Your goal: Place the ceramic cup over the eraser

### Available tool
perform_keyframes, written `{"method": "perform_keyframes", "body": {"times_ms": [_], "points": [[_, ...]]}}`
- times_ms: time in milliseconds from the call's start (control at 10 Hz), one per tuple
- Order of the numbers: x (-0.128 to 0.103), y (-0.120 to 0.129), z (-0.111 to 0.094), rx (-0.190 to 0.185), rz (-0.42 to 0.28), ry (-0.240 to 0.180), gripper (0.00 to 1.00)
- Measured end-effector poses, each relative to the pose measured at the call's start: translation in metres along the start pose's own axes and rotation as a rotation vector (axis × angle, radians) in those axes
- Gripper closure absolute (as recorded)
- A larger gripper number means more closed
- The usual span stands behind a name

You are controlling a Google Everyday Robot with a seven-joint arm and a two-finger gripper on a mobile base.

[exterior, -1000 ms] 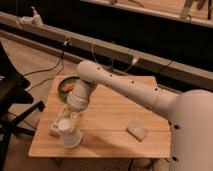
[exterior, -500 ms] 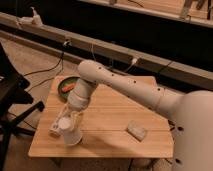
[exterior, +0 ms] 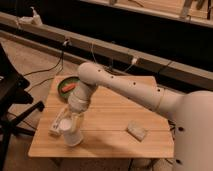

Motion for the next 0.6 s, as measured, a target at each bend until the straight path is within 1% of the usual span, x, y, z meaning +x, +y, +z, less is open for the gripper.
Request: {"method": "perform_keyframes", "body": {"times_ms": [300,400,600], "points": [[0.0040,0.0005,-0.0022,0.011,0.008,-0.001,0.22],[0.0069,0.0012,-0.0027,0.013,0.015,-0.008,0.20],[0.0083,0.0015,-0.0032,0.015,0.018,-0.012,0.20]]}}
